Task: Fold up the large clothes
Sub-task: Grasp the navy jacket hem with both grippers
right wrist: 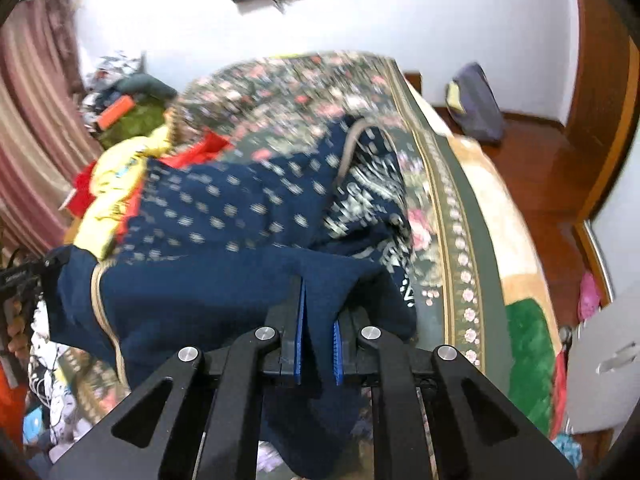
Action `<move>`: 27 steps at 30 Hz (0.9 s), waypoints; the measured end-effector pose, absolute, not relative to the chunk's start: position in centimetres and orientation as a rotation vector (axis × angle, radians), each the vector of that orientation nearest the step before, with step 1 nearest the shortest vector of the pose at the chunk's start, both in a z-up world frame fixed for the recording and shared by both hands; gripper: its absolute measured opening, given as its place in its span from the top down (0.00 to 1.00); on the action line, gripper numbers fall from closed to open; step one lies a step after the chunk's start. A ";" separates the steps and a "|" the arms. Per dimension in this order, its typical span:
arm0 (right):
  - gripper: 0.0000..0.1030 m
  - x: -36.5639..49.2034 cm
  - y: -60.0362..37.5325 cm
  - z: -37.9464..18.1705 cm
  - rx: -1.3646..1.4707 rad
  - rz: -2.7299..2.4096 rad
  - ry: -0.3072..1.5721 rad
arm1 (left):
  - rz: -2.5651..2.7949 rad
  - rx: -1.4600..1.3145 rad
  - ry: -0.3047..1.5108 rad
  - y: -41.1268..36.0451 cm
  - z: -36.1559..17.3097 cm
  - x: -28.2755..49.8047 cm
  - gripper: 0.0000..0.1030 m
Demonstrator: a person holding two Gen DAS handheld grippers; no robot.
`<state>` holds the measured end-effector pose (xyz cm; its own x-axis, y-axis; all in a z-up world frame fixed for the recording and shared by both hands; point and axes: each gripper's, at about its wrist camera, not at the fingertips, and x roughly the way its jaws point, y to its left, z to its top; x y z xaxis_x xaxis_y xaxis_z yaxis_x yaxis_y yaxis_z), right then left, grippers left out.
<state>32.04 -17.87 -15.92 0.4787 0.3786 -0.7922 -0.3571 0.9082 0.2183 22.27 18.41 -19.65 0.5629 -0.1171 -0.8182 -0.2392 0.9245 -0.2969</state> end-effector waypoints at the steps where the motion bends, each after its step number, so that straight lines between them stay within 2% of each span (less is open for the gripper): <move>1: 0.89 32.4 -18.0 -17.0 0.038 0.441 1.000 | 0.081 -0.405 0.998 18.4 -20.6 22.4 0.87; 3: 0.87 32.6 -18.6 -18.3 0.078 0.426 1.028 | 0.089 -0.429 1.042 18.6 -22.4 22.4 0.83; 6: 0.74 32.1 -19.5 -19.3 0.125 0.413 1.058 | 0.106 -0.401 1.054 18.6 -22.8 22.2 0.75; 10: 0.71 30.9 -20.3 -18.1 0.073 0.437 1.080 | 0.118 -0.304 1.053 18.0 -21.1 21.4 0.67; 12: 0.68 30.0 -20.7 -17.0 0.043 0.441 1.067 | 0.090 -0.287 1.047 17.8 -20.3 20.6 0.55; 14: 0.58 29.4 -21.0 -16.6 0.022 0.436 1.051 | 0.073 -0.290 1.049 17.6 -20.2 19.8 0.45; 15: 0.50 29.2 -21.0 -16.5 0.019 0.437 1.050 | 0.072 -0.295 1.058 17.5 -20.3 19.5 0.43; 16: 0.47 29.1 -20.9 -16.6 0.016 0.438 1.051 | 0.071 -0.304 1.072 17.4 -20.6 19.3 0.42; 22: 0.46 27.7 -20.7 -19.0 0.005 0.439 1.132 | 0.022 -0.453 1.189 17.1 -24.7 18.3 0.42; 25: 0.42 27.3 -20.7 -20.4 0.056 0.447 1.153 | 0.037 -0.547 1.172 17.4 -25.7 17.8 0.37; 27: 0.41 27.3 -20.6 -20.3 0.080 0.484 1.152 | 0.033 -0.589 1.168 17.6 -26.1 17.7 0.36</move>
<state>27.30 -20.61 -20.25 0.3161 0.4073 -0.8568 -0.3266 0.8946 0.3048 17.72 17.62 -26.09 0.4098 -0.2734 -0.8702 -0.3215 0.8495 -0.4183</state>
